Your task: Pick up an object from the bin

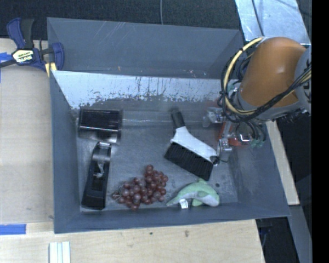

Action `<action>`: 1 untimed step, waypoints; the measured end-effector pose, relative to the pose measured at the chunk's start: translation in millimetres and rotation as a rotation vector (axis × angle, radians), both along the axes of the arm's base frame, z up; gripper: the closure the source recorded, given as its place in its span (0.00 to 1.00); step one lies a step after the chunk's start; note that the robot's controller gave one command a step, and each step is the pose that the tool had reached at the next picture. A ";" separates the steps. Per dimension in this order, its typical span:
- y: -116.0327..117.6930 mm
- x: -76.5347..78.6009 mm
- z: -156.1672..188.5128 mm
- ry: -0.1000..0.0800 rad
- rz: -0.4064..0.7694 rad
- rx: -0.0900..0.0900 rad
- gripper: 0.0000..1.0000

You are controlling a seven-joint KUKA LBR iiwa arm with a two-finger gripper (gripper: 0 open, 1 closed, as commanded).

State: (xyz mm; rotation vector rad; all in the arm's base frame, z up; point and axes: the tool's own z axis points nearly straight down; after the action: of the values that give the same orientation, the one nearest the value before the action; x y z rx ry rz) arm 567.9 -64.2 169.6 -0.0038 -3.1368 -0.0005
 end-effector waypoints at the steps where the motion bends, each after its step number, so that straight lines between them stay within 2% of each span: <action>1: 0.2 1.9 4.6 -0.009 0.002 -0.001 0.00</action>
Offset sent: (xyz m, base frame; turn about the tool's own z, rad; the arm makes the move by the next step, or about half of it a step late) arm 0.0203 0.0036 -0.0996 0.2652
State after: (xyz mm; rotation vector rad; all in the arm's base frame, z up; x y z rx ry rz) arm 569.8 -64.0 174.2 -0.0012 -3.1454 0.0009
